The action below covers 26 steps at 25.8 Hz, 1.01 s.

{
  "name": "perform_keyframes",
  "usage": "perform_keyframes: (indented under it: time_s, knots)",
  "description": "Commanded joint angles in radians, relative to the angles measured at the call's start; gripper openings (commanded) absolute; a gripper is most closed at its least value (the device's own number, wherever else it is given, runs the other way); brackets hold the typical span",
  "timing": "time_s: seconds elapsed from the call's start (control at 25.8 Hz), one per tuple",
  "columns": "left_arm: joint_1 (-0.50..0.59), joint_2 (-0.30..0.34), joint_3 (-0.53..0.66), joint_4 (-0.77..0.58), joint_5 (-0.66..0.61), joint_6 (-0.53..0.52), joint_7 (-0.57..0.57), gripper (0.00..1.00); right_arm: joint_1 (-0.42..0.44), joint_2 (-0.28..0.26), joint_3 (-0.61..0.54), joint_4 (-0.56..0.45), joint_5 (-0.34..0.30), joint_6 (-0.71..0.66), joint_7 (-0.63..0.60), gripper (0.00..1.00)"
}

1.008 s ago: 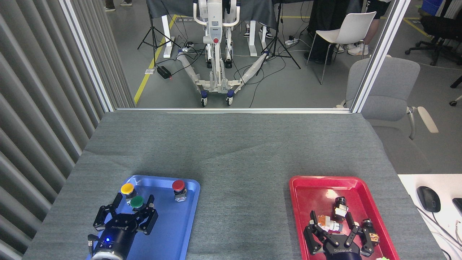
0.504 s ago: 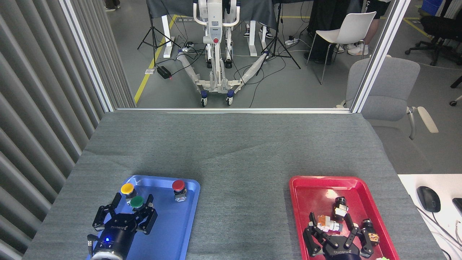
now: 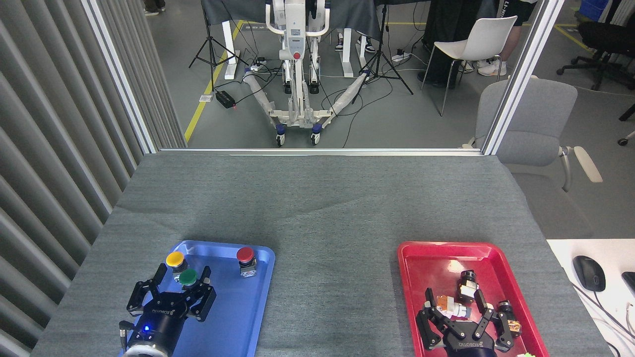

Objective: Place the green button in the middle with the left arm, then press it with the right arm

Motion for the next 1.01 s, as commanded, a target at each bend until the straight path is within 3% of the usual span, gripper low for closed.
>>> perform_keyframes:
  time_s: [0.0, 0.27, 0.7, 0.97]
  knots:
    - [0.002, 0.004, 0.000, -0.014, 0.000, -0.009, 0.000, 1.00, -0.004, 0.003, 0.001, -0.002, 0.000, 0.001, 0.000, 1.00]
    - [-0.002, 0.005, 0.000, -0.026, 0.000, -0.012, 0.000, 1.00, -0.002, 0.006, -0.002, -0.014, 0.046, -0.010, 0.000, 1.00]
    - [0.004, 0.005, 0.000, -0.019, -0.041, 0.004, -0.005, 0.99, -0.002, 0.006, -0.016, -0.012, 0.052, -0.033, 0.002, 1.00]
    - [0.062, 0.048, -0.046, 0.006, -0.029, 0.126, 0.036, 0.99, -0.007, 0.007, -0.026, -0.005, 0.071, -0.039, 0.002, 1.00]
